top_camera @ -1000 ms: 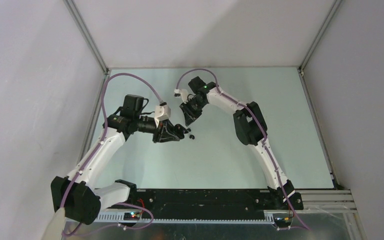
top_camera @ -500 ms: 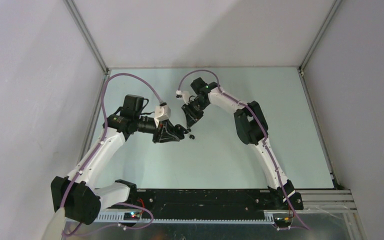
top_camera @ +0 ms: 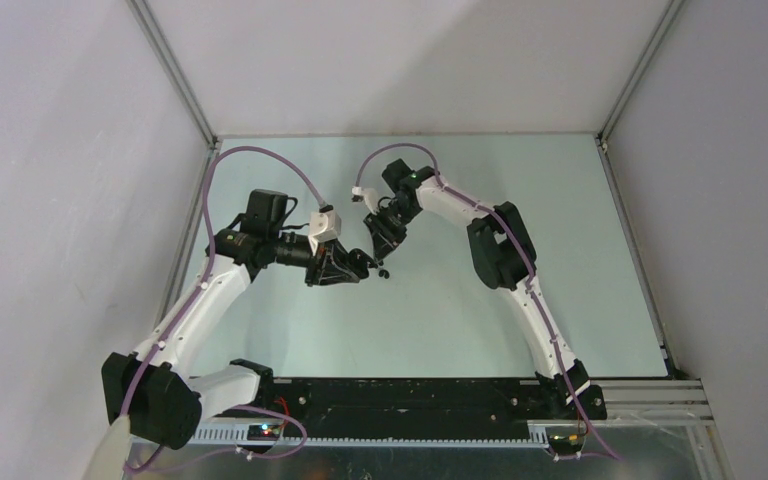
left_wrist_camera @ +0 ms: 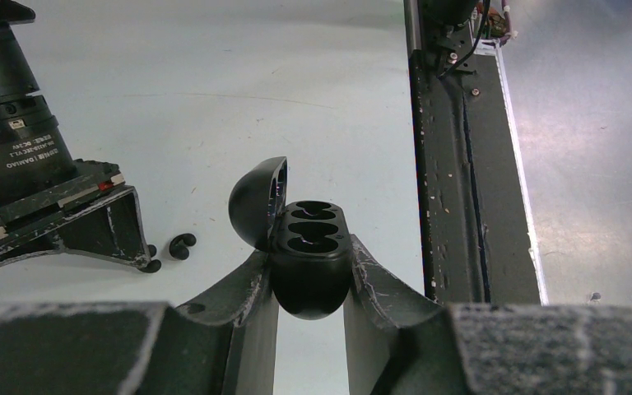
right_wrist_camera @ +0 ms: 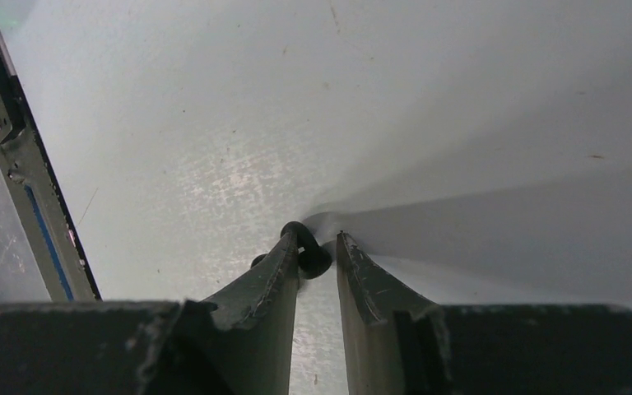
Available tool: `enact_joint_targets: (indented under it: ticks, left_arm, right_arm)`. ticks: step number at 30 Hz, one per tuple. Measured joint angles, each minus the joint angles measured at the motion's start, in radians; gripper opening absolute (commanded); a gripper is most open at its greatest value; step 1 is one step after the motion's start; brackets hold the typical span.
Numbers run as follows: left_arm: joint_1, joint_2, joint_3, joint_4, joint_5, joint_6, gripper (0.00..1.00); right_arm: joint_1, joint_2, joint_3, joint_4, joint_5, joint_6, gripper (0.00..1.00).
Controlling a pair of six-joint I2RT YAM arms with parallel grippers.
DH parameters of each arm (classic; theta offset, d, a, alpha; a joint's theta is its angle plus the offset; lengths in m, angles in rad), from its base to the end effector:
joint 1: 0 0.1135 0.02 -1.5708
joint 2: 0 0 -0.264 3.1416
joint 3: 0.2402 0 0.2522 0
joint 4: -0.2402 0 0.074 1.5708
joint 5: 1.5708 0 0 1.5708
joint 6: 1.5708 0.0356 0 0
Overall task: Insert the wireless bluetooth earbuds into the charging case
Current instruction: Pick up the earbud from the center of the board.
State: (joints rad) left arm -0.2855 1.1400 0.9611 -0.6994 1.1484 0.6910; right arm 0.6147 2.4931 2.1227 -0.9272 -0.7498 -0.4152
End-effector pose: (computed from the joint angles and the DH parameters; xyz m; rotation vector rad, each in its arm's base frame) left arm 0.2001 -0.0926 0.3006 1.3605 1.5589 -1.1304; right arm 0.4006 0.3125 0.1439 -1.4790 2.3127 1.1108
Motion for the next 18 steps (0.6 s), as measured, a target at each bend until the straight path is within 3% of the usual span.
enact_joint_targets:
  ticks: [9,18]
  left_arm:
    - [0.000,0.000,0.000,-0.006,0.000,0.006,0.00]
    - [0.000,0.000,0.000,-0.007,0.000,0.010,0.00]
  right_arm:
    - [0.004,-0.004,-0.028,-0.004,-0.051,-0.058,0.19]
    - [-0.013,-0.023,-0.071,0.006,-0.098,-0.082,0.02]
